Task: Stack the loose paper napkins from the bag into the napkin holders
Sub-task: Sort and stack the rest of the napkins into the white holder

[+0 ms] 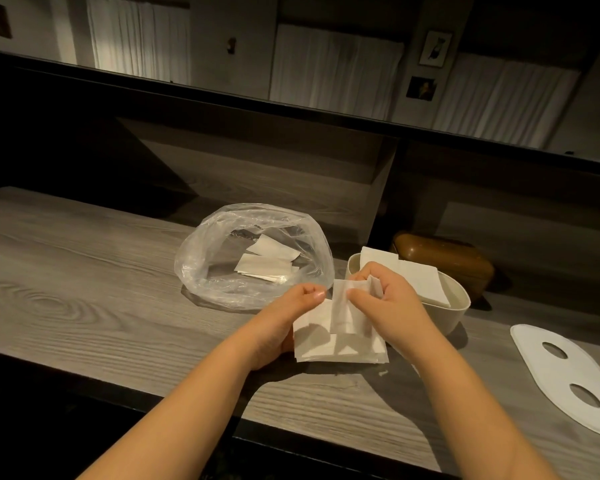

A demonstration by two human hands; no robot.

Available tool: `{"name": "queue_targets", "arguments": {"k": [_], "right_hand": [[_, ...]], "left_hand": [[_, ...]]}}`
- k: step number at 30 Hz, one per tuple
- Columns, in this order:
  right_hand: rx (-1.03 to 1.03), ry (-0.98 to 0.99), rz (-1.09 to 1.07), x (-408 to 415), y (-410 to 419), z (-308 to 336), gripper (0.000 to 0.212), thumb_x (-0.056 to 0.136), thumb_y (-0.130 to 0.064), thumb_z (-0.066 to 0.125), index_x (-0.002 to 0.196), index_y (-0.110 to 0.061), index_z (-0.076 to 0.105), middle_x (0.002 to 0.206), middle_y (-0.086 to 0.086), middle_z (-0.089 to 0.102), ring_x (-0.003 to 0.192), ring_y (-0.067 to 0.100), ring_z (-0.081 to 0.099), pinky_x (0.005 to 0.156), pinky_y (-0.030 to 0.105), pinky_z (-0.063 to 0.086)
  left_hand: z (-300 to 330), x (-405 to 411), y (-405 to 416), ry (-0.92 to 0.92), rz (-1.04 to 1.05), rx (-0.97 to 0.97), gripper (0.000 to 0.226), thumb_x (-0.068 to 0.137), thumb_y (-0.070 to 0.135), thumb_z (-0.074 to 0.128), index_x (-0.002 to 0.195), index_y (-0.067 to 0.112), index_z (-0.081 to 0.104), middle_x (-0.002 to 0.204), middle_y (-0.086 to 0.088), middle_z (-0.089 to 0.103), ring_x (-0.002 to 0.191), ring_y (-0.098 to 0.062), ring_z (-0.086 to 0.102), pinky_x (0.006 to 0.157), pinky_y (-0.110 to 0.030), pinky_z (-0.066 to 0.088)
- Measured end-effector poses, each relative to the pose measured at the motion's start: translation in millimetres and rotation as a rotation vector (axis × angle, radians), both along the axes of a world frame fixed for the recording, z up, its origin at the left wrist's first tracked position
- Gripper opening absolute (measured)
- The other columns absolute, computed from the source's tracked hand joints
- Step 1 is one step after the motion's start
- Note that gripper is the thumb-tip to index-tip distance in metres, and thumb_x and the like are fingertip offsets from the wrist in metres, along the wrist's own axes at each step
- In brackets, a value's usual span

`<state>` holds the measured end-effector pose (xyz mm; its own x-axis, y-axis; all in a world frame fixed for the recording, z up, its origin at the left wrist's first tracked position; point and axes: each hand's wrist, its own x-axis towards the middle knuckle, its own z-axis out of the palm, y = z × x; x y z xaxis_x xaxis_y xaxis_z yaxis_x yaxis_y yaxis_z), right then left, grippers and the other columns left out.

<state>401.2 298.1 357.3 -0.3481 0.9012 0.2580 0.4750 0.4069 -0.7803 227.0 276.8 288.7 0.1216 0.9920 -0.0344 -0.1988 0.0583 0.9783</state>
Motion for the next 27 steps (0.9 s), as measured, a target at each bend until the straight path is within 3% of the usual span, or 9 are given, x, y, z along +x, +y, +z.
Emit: {"name": "queue_targets", "arguments": {"k": [3,7,11,14,20,27], "right_hand": [[0.013,-0.075,-0.076,-3.3,0.6,-3.5,0.006,0.092,-0.020,0.058,0.089,-0.016,0.054,0.090,0.003,0.058,0.085,0.020,0.057,0.076,0.042,0.054],[0.001,-0.130,-0.083,-8.5,-2.6,-6.4,0.012,0.092,-0.022,0.060,0.087,-0.026,0.049,0.089,-0.008,0.054,0.080,0.013,0.055,0.070,0.031,0.054],[-0.037,-0.144,-0.039,-7.1,-3.9,-6.3,0.026,0.087,-0.022,0.070,0.091,-0.032,0.046,0.093,-0.015,0.050,0.083,0.011,0.053,0.073,0.031,0.056],[-0.195,-0.048,-0.014,5.2,-0.2,1.3,0.031,0.081,-0.015,0.077,0.100,-0.028,0.056,0.099,-0.009,0.057,0.089,0.013,0.057,0.069,0.024,0.052],[-0.413,0.024,-0.014,23.1,8.6,7.6,0.020,0.083,-0.015,0.076,0.097,-0.021,0.064,0.102,-0.001,0.064,0.093,0.018,0.061,0.067,0.022,0.050],[-0.572,0.239,-0.068,49.2,8.9,8.8,0.027,0.080,-0.007,0.076,0.098,-0.021,0.061,0.108,0.004,0.061,0.100,0.023,0.058,0.069,0.032,0.054]], "left_hand": [[-0.3,-0.5,0.6,-0.032,-0.023,0.017,0.035,0.071,0.040,0.076,0.103,0.034,0.064,0.114,-0.009,0.068,0.101,-0.030,0.066,0.087,-0.045,0.051],[-2.4,0.0,-0.6,-0.006,0.000,0.060,0.016,0.076,0.034,0.074,0.087,0.027,0.063,0.100,-0.005,0.071,0.090,-0.023,0.067,0.074,-0.037,0.051],[-6.7,0.8,-0.5,0.091,0.040,0.091,0.011,0.079,0.034,0.069,0.075,0.026,0.062,0.097,-0.007,0.069,0.088,-0.025,0.065,0.074,-0.038,0.049],[-6.9,1.0,-0.9,0.097,0.045,0.082,0.006,0.078,0.030,0.065,0.072,0.028,0.064,0.087,-0.004,0.068,0.078,-0.019,0.064,0.066,-0.032,0.047],[-9.0,0.4,0.0,0.088,0.045,0.072,0.006,0.075,0.026,0.061,0.079,0.022,0.062,0.085,-0.002,0.067,0.082,-0.020,0.062,0.072,-0.036,0.046],[-6.5,1.6,0.3,0.071,0.060,0.057,0.011,0.078,0.026,0.059,0.071,0.030,0.066,0.089,-0.002,0.068,0.086,-0.022,0.062,0.071,-0.034,0.047]]}}
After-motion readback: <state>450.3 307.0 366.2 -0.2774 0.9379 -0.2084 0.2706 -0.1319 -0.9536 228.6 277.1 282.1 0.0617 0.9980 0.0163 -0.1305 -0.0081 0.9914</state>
